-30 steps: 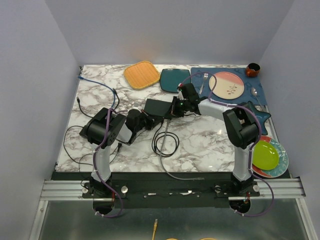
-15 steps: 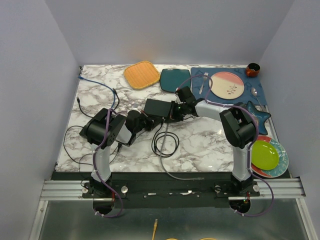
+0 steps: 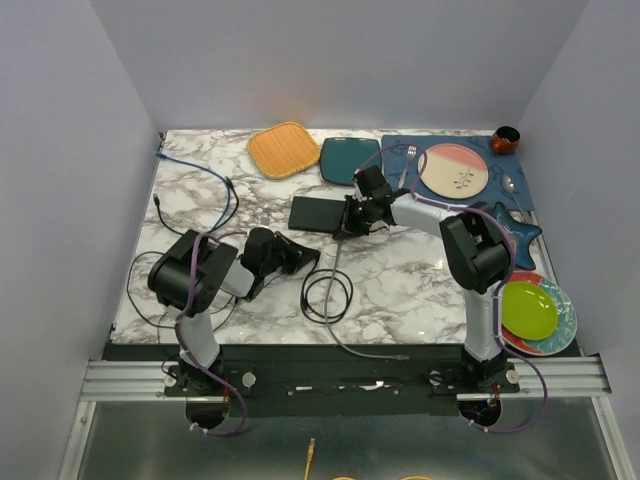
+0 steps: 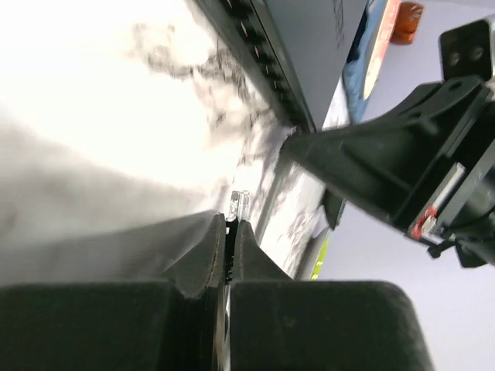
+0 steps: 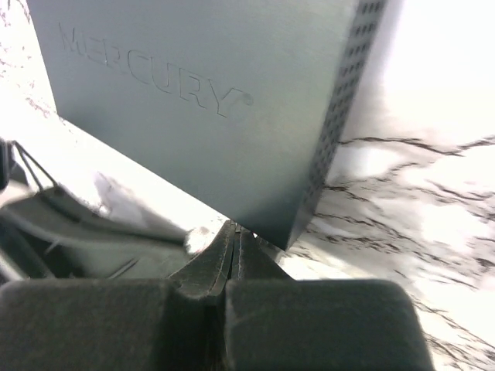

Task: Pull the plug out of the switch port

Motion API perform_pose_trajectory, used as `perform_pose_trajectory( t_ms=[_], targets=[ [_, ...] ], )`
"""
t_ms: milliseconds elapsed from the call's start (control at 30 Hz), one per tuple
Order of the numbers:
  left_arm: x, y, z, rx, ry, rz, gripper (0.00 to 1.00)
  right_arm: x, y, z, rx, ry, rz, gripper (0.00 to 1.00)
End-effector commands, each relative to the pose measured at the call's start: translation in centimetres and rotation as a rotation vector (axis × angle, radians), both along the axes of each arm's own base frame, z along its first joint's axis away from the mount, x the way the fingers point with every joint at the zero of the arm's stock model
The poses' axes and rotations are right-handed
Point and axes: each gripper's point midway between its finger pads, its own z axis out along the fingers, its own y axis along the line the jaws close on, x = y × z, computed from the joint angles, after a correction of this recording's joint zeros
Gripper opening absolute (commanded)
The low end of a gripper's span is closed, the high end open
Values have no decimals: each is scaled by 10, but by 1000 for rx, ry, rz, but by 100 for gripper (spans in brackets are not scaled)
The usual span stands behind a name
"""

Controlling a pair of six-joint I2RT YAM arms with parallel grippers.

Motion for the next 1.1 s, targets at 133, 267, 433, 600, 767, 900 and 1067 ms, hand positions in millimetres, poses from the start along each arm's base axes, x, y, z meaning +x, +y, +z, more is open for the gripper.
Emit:
perform_pose_trajectory(
  t_ms=[133,267,433,600,767,900,1067],
  targets=[
    [-7,44,94,316,-162,5,0,1,-6,108,103,-260,-4,16],
    [8,84,165,494,-265,105,0,-12,-9,134,131,-315,2,27],
    [26,152,183,630,-211,242,0,-24,-9,154,174,-361,2,28],
    [71,239,224,718,-218,479,0,-36,-10,152,198,-376,9,28],
    [120,301,254,675,-234,643,0,-47,-12,153,222,-382,19,28],
    [178,308,235,521,-250,590,36,-50,-13,151,224,-384,25,28],
    [212,305,209,436,-208,545,99,-52,-16,153,215,-401,28,28]
  ],
)
